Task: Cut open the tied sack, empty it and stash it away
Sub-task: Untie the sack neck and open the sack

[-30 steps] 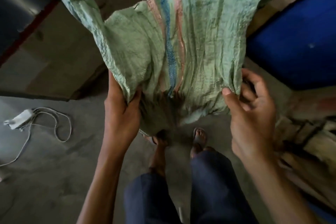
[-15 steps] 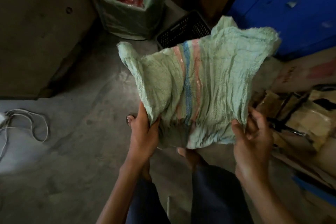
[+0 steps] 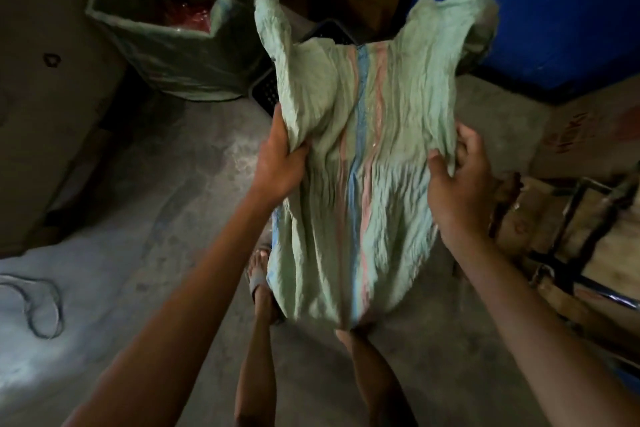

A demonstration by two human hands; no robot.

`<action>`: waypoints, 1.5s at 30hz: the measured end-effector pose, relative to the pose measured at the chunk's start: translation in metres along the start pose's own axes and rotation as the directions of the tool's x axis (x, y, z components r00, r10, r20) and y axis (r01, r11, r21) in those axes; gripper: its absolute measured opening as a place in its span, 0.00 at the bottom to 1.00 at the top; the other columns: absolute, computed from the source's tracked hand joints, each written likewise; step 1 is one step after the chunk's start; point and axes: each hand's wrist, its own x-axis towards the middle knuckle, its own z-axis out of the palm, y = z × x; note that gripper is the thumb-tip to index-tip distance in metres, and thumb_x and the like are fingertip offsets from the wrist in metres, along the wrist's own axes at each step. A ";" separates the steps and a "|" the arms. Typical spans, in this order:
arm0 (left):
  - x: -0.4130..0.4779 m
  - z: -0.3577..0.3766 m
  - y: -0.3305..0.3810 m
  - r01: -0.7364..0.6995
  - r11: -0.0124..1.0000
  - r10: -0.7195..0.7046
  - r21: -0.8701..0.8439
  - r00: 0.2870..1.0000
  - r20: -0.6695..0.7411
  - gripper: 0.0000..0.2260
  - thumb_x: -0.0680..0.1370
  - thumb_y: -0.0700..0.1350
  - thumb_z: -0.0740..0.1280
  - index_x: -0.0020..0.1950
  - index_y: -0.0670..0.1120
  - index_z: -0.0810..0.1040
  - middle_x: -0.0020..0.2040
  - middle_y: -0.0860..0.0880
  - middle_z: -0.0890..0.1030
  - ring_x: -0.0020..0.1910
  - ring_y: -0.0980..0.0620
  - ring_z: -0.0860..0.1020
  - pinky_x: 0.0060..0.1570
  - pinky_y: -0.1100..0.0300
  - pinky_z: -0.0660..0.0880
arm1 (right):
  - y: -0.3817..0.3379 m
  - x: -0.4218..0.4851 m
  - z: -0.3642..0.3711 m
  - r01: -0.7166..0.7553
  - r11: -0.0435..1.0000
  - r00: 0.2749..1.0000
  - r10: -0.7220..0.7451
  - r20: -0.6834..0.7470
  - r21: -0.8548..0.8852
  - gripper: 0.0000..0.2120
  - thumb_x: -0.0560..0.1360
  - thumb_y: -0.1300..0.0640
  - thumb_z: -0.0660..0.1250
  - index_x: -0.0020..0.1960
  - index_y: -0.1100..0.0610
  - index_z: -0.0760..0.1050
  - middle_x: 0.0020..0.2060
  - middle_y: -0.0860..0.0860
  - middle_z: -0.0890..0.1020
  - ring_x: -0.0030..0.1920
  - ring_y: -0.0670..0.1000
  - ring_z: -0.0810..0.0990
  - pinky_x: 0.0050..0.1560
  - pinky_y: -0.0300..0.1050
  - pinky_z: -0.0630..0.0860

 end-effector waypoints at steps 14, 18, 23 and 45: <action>0.136 0.101 -0.118 -0.016 0.661 -0.170 0.750 0.971 0.170 0.36 0.82 0.60 0.60 0.84 0.45 0.51 0.83 0.39 0.56 0.83 0.40 0.52 0.80 0.44 0.54 | 0.161 0.120 0.126 0.263 0.744 0.885 0.068 0.461 -0.615 0.33 0.80 0.49 0.61 0.80 0.48 0.50 0.80 0.58 0.53 0.79 0.60 0.54 0.74 0.63 0.58; 0.116 0.149 -0.179 -0.283 0.544 -0.135 0.790 0.899 0.416 0.32 0.84 0.60 0.54 0.84 0.47 0.54 0.84 0.41 0.52 0.84 0.42 0.47 0.82 0.45 0.45 | 0.232 0.124 0.150 0.371 0.588 0.840 0.116 0.529 -0.718 0.32 0.80 0.44 0.57 0.80 0.49 0.52 0.80 0.58 0.52 0.79 0.60 0.50 0.76 0.60 0.53; 0.116 0.186 -0.237 -0.372 0.379 -0.094 0.847 0.895 0.436 0.30 0.84 0.63 0.48 0.73 0.46 0.75 0.71 0.41 0.75 0.77 0.40 0.63 0.81 0.43 0.43 | 0.296 0.134 0.169 0.551 0.286 0.765 0.202 0.612 -0.784 0.38 0.74 0.32 0.38 0.72 0.50 0.69 0.66 0.60 0.76 0.68 0.59 0.72 0.71 0.58 0.57; -0.138 0.102 -0.370 0.634 0.608 -0.606 0.477 0.759 -0.237 0.19 0.77 0.34 0.64 0.69 0.39 0.70 0.64 0.33 0.77 0.66 0.33 0.73 0.60 0.41 0.73 | 0.415 -0.018 -0.005 -0.045 0.573 0.933 0.316 0.171 -0.818 0.21 0.74 0.66 0.61 0.66 0.61 0.73 0.60 0.63 0.78 0.62 0.65 0.75 0.63 0.56 0.72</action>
